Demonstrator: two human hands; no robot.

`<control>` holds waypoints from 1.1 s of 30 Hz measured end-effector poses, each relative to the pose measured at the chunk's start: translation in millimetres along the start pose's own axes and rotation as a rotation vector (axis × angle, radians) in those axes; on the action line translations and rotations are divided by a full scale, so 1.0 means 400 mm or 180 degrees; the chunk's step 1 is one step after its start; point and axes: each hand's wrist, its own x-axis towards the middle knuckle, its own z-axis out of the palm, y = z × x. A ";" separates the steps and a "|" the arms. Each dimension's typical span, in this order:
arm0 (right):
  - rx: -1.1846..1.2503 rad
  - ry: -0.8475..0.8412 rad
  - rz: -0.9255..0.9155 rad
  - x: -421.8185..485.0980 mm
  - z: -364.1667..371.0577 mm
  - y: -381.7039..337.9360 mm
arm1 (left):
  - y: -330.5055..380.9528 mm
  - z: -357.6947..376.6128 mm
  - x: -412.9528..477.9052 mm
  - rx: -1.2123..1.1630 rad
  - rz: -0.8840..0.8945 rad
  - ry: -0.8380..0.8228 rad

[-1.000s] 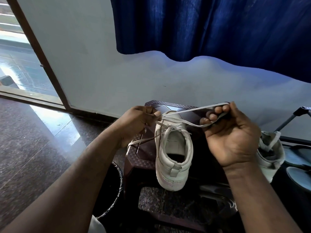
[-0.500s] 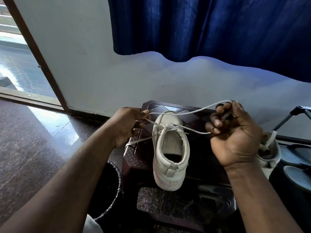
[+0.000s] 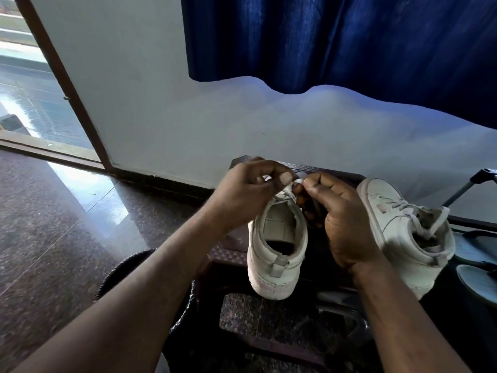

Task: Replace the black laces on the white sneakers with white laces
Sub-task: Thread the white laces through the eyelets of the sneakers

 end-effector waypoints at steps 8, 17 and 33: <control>0.0049 0.0040 -0.0015 -0.002 -0.002 -0.001 | -0.010 -0.025 0.008 0.1224 0.0117 0.0500; 0.0661 0.0346 0.0007 0.015 -0.044 -0.009 | -0.071 -0.133 0.006 0.2018 -0.0724 0.0762; -0.0208 0.0173 -0.0204 0.009 -0.022 0.012 | -0.023 -0.011 0.009 0.1075 0.0121 0.0399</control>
